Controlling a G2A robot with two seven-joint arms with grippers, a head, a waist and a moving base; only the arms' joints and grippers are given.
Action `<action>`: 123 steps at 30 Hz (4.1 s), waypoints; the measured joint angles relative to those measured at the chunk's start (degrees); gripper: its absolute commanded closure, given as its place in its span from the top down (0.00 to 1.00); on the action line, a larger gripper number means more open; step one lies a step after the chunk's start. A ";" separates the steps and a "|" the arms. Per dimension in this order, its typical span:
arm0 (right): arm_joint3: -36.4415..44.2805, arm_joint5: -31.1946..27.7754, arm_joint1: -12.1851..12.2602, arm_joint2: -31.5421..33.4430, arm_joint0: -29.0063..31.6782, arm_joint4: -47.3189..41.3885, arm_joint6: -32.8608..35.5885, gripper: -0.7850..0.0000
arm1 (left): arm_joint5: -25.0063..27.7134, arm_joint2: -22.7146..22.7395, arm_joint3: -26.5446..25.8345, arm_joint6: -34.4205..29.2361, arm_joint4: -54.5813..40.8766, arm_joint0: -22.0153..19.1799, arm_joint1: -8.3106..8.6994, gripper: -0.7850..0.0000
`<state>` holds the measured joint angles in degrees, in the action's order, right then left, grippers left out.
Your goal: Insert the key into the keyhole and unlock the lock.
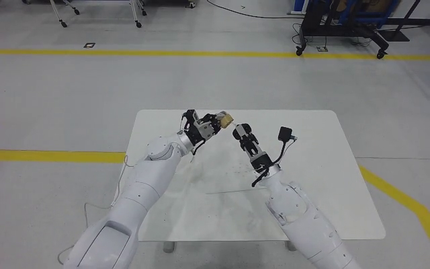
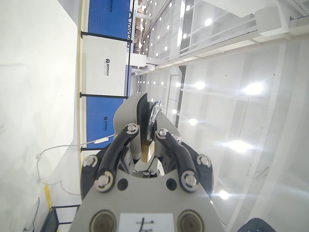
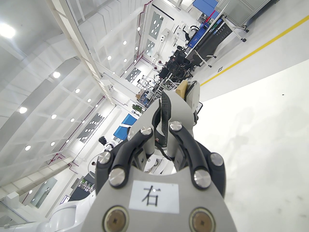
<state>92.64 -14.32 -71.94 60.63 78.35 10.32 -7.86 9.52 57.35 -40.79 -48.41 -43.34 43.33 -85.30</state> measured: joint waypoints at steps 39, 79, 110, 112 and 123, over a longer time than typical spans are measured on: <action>2.15 14.90 -2.36 1.20 0.56 -7.79 4.12 0.00 | -4.22 1.95 -8.11 7.90 8.49 4.11 1.00 0.00; 1.25 18.62 -4.49 0.53 0.09 -3.53 3.79 0.00 | -4.49 1.79 -7.97 8.53 12.89 3.95 0.51 0.00; 2.80 19.38 -4.52 4.95 0.96 -6.44 13.70 0.00 | -5.33 2.66 -8.11 8.34 14.44 3.96 0.43 0.00; 2.75 19.54 -4.58 4.86 0.83 -6.37 13.75 0.00 | -5.35 2.71 -8.17 8.36 14.46 4.03 0.42 0.00; 1.74 20.77 -4.93 4.56 -0.25 -6.16 13.94 0.00 | -5.61 2.84 -8.51 8.20 14.95 4.21 0.40 0.00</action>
<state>94.38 6.45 -76.87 65.19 78.11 4.16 6.08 3.91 60.20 -49.30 -40.21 -28.39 47.55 -84.90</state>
